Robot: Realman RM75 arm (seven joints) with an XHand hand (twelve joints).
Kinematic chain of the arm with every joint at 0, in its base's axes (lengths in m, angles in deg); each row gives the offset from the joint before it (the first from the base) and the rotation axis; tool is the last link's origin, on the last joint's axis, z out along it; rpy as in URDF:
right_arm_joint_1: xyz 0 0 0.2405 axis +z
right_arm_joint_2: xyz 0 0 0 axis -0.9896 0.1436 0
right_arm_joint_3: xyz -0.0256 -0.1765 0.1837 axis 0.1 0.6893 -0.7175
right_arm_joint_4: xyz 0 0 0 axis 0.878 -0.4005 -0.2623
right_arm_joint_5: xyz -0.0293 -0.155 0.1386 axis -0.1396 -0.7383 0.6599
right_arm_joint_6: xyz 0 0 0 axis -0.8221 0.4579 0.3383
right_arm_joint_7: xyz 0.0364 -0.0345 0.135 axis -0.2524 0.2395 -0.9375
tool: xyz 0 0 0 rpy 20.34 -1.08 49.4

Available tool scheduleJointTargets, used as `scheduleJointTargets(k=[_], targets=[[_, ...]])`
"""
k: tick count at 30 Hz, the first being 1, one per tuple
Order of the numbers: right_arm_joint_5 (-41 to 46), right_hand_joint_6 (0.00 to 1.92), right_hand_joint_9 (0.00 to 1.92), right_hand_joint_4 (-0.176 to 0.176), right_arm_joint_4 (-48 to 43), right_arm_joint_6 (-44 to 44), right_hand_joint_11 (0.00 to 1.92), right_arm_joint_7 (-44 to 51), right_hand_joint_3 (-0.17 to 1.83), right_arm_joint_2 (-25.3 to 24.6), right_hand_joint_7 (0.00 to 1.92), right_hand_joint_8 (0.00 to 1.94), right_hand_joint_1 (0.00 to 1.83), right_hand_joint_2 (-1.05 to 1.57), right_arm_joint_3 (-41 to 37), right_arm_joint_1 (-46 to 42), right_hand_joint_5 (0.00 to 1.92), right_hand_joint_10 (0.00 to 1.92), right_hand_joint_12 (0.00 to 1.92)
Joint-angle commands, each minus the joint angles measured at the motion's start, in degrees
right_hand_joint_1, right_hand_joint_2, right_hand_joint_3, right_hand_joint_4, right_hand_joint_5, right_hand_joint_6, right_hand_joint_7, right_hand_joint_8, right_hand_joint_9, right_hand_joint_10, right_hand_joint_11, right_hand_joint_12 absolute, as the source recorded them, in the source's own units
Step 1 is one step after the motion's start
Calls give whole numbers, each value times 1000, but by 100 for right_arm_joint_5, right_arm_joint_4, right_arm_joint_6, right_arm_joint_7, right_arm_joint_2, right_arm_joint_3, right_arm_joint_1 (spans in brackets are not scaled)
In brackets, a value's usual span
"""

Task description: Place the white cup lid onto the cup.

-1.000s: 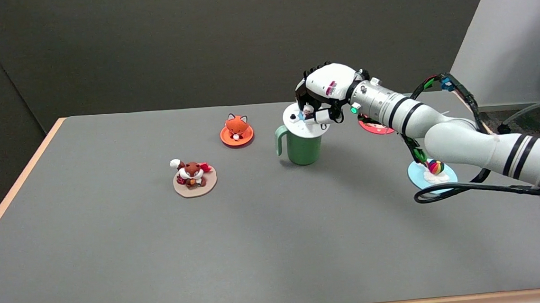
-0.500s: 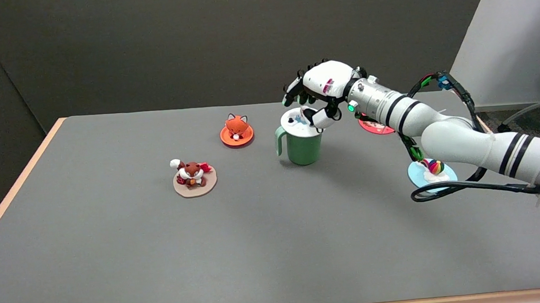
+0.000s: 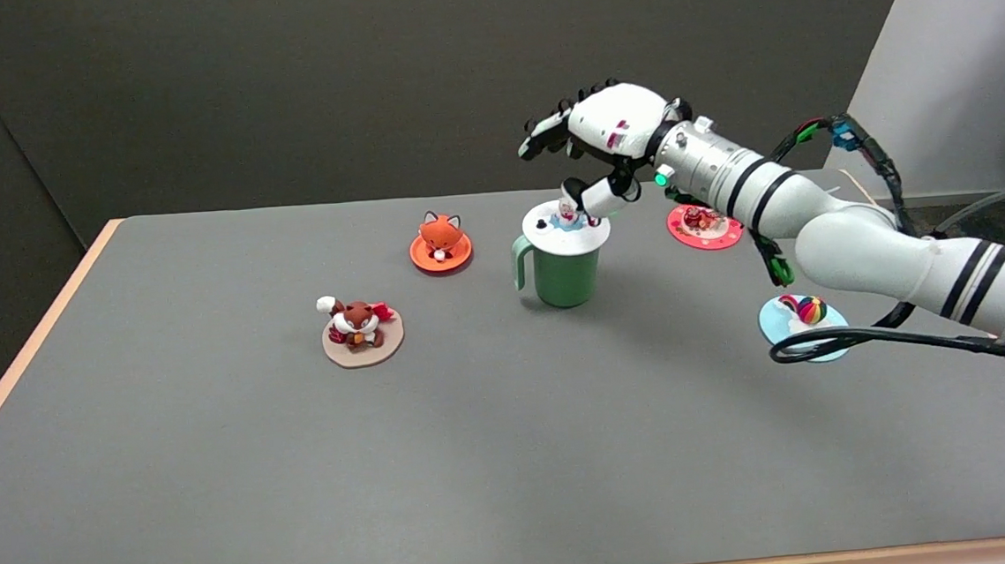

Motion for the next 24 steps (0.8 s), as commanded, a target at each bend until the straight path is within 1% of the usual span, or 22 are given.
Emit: scheduleJointTargets(k=[1, 5, 11, 19, 22, 23, 24], targets=[[-183, 202, 930, 176, 303, 158, 828, 319, 1028, 238, 770, 164, 974, 703, -1918, -1297, 678, 257, 866], [-106, 202, 945, 176, 176, 342, 827, 319, 1019, 253, 814, 167, 945, 733, -2573, -1829, 699, 251, 869], [-104, 203, 960, 176, -95, 307, 818, 566, 1001, 253, 843, 175, 928, 736, -3215, -2368, 709, 257, 908], [-104, 205, 950, 176, -592, 286, 800, 582, 999, 245, 845, 174, 917, 743, -3621, -2681, 716, 249, 929], [-144, 206, 927, 176, -762, 264, 730, 588, 1002, 251, 838, 172, 908, 744, -3777, -2774, 721, 238, 966], [-157, 206, 916, 176, -843, 237, 704, 612, 1006, 253, 835, 171, 902, 749, -3812, -2801, 721, 233, 946], [-159, 209, 889, 176, -895, 222, 694, 661, 964, 259, 821, 181, 890, 763, -3827, -2814, 721, 228, 876]])
